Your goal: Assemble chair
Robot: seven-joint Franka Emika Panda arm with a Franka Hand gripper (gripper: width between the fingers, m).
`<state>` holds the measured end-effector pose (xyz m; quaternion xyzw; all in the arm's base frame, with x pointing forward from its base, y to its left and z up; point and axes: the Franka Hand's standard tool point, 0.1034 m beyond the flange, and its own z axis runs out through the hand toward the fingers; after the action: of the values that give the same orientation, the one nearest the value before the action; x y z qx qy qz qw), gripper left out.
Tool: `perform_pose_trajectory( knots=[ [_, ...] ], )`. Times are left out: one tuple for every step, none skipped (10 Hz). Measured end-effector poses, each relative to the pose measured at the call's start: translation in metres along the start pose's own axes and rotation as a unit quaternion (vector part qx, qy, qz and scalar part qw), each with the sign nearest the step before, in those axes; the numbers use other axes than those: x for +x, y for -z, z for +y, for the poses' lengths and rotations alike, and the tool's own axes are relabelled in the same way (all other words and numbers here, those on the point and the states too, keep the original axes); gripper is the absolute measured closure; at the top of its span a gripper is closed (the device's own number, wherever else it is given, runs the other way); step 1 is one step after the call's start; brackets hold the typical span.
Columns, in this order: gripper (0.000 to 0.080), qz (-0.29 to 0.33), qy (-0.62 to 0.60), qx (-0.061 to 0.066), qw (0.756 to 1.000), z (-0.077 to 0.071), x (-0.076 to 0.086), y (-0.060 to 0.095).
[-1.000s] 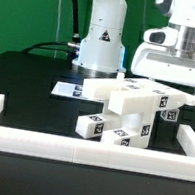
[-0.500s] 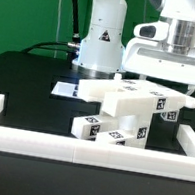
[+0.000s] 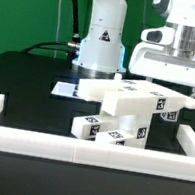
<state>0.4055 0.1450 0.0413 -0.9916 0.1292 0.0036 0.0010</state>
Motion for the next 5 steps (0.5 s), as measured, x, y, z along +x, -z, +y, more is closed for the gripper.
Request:
perform_pose_trajectory(
  knots=[
    [0.015, -0.002, 0.004, -0.002, 1.0, -0.001, -0.005, -0.001],
    [0.015, -0.005, 0.012, -0.003, 1.0, -0.005, -0.012, -0.003],
    [0.015, -0.007, 0.019, -0.004, 1.0, -0.009, -0.017, -0.005],
    [0.015, -0.006, 0.018, -0.004, 1.0, -0.008, -0.016, -0.005],
    [0.015, -0.007, 0.018, -0.005, 1.0, -0.007, -0.016, -0.005]
  ],
)
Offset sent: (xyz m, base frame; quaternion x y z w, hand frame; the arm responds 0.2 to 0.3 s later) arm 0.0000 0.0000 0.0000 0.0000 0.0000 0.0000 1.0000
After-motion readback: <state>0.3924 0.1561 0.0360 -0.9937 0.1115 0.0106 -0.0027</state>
